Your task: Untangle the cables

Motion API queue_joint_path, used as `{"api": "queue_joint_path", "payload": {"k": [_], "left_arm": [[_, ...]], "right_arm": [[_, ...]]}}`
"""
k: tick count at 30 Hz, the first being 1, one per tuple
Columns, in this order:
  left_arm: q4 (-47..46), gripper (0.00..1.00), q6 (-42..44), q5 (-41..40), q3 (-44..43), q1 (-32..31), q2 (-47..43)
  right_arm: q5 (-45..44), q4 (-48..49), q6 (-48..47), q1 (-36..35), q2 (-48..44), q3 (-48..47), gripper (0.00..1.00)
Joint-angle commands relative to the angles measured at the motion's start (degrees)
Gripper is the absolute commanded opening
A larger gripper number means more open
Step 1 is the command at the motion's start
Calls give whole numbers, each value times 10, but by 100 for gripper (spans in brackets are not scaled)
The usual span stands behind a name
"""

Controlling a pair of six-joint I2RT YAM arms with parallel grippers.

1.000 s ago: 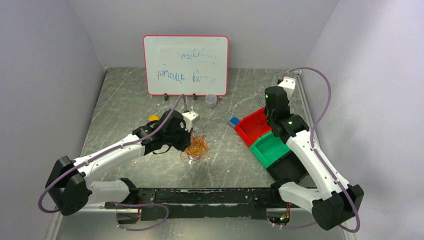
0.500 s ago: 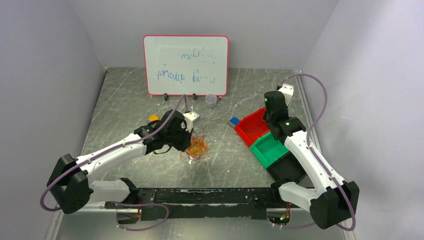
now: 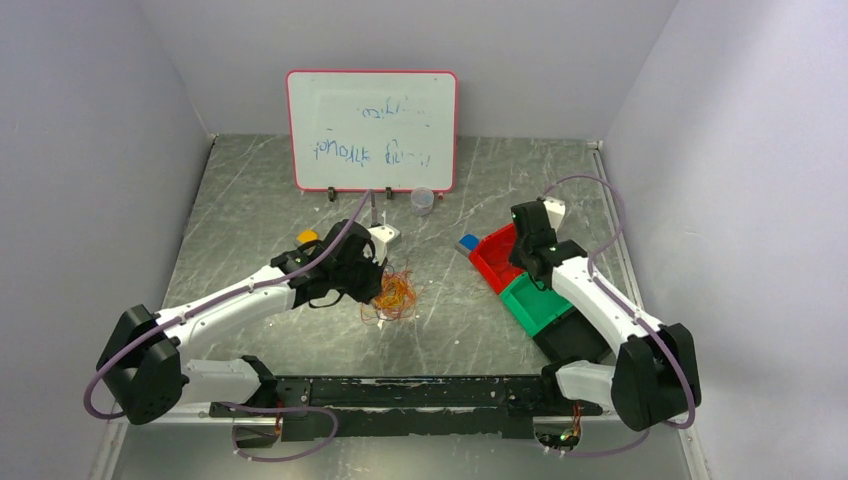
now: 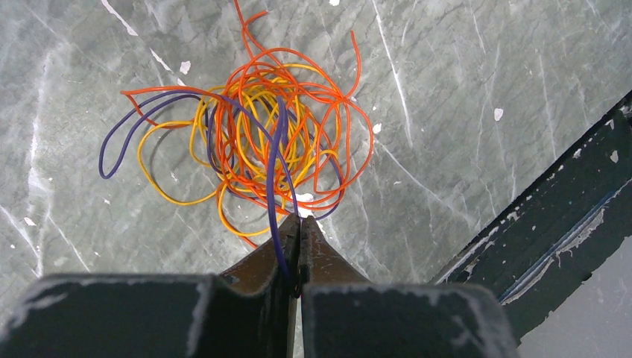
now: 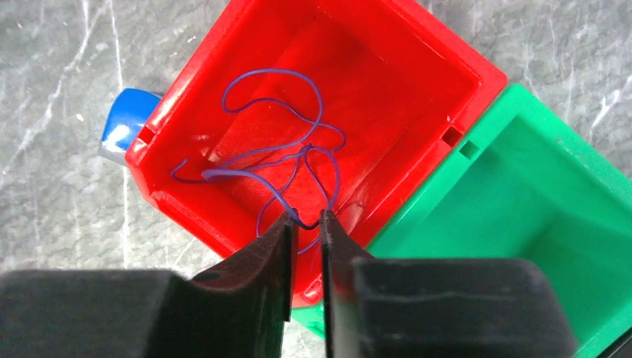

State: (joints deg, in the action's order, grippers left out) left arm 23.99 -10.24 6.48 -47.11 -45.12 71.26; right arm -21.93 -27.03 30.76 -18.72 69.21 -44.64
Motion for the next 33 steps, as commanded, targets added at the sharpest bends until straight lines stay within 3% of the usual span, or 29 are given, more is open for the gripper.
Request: {"api": "queue_joint_path", "payload": {"k": [1, 5, 11, 21, 26, 33], "left_arm": [[9, 7, 7, 6, -12, -3, 2], [9, 7, 7, 5, -12, -3, 2], [10, 8, 7, 3, -14, -3, 5], [11, 8, 7, 2, -14, -3, 10], [12, 8, 7, 1, -12, -3, 7], [13, 8, 5, -3, -12, -4, 3]], "right_arm": [[16, 19, 7, 4, 16, -12, 29], [7, 7, -1, 4, 10, -32, 46], [-33, -27, 24, 4, -17, -46, 58], [-114, -118, 203, 7, -37, -47, 74], [-109, -121, 218, 25, -16, -44, 80], [-73, -95, 209, 43, 2, -26, 80]]}}
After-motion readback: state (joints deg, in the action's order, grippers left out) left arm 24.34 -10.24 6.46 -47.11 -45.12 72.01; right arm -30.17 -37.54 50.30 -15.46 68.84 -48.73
